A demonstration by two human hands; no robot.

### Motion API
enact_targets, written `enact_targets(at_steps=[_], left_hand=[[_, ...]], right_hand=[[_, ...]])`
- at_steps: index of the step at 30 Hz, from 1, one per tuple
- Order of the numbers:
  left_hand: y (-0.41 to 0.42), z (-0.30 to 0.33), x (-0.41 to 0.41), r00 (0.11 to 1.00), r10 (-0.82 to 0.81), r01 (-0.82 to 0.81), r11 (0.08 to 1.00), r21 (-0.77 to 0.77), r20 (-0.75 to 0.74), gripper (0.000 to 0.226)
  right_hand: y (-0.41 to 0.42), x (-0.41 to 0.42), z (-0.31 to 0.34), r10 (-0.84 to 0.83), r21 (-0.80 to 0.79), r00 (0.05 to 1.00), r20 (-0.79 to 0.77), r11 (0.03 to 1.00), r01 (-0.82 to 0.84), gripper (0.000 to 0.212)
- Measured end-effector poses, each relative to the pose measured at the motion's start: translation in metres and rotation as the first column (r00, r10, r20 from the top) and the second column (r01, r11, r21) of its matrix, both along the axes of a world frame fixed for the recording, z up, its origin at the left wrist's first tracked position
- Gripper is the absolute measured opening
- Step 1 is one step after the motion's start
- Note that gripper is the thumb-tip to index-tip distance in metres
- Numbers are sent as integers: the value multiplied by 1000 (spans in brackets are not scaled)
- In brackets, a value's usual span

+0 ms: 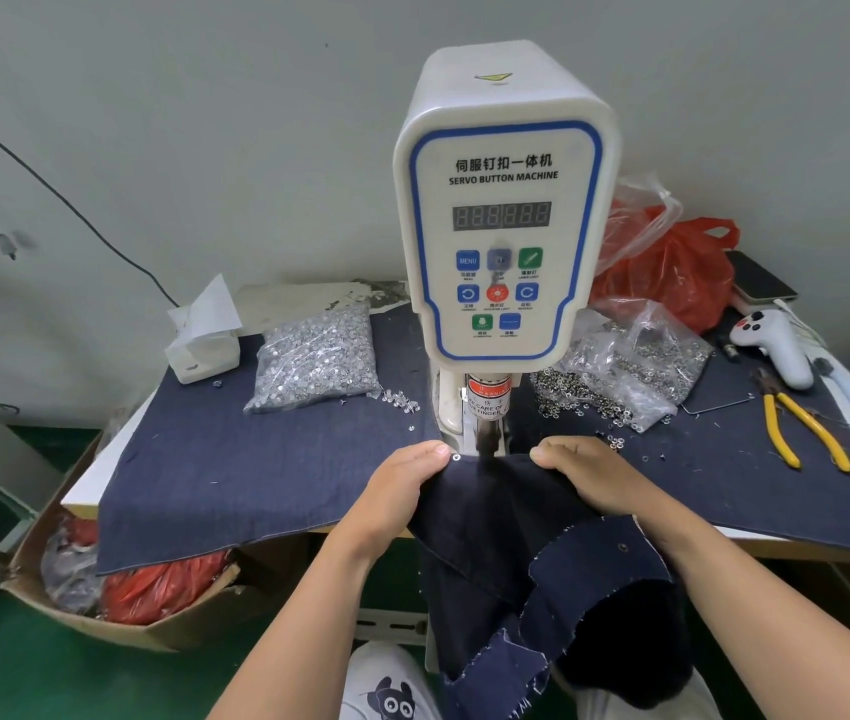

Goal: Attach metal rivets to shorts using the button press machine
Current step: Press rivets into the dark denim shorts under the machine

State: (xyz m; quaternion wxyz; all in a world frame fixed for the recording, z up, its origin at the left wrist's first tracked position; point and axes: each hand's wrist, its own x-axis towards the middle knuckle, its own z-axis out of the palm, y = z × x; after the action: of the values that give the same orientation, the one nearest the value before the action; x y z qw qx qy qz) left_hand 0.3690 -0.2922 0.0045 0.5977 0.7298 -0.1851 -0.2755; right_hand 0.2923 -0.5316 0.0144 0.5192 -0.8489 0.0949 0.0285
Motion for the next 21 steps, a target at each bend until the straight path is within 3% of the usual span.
enact_targets(at_steps=[12,17,19,21], left_hand=[[0,6,-4,999,-28,28,999,-19,43,32],[2,10,-7,998,-27,28,999,-20,48,42],[5,10,-6,997,22,-22,1000,-7,73,48],[9,11,-3,994,89,-87,995,-39,68,48]], right_hand=[[3,-2,0,-17,40,1000,15,999,16,48],[7,-15,4,7,117,1000,-16,993,-5,20],[-2,-13,6,-140,-57,987,84,988,145,17],[-21,-4,6,-250,-458,929,272,816,353,15]])
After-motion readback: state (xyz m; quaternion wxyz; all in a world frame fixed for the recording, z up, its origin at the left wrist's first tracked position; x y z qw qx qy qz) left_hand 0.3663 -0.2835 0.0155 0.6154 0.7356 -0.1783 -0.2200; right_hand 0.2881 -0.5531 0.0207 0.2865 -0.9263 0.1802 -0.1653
